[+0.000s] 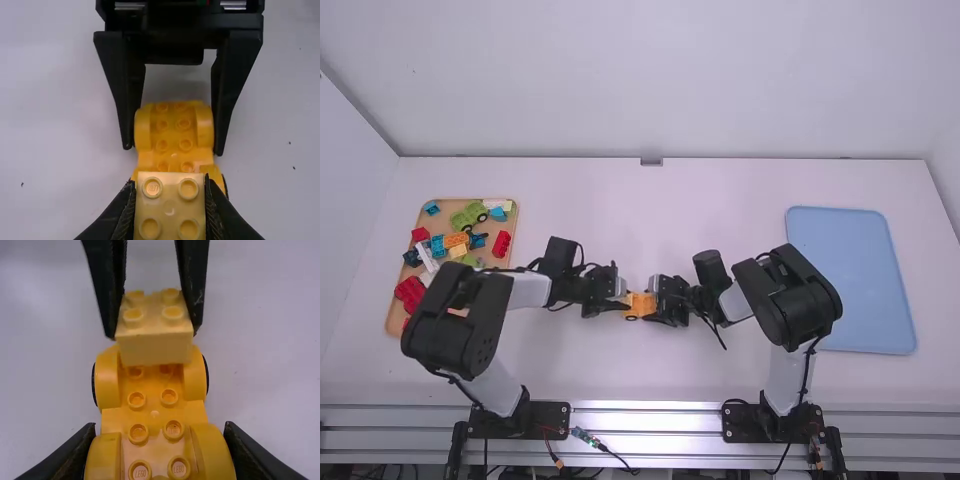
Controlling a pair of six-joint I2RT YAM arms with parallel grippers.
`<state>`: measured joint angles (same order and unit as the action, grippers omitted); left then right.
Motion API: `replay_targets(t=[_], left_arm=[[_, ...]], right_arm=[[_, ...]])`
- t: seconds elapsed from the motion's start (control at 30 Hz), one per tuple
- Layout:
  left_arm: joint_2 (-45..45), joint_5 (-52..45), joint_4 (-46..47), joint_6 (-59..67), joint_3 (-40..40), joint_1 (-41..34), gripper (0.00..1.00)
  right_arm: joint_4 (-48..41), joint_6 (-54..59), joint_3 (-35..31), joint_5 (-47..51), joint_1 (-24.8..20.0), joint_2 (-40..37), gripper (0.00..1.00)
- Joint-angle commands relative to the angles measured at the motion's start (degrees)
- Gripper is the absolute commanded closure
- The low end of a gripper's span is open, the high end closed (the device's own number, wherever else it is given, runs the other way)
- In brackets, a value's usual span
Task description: Assemble lego blocks to make yellow taxi
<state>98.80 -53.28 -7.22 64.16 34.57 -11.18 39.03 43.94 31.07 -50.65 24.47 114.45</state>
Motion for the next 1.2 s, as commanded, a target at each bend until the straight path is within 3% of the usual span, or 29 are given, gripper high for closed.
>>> replay_targets(t=[0.0,0.67,1.17], left_arm=[[-1.2,0.0,0.2,-2.2,0.6,-1.3,0.98],[-1.2,4.9,-2.4,-4.2,0.6,-5.4,0.98],[-1.2,16.7,-2.8,-10.1,0.6,-10.0,0.98]], right_arm=[[-0.5,0.0,0.5,0.5,-0.1,0.6,0.48],[-0.5,0.0,0.4,-0.6,-0.1,0.7,0.49],[-0.5,0.0,0.4,-0.3,-0.1,0.6,0.49]])
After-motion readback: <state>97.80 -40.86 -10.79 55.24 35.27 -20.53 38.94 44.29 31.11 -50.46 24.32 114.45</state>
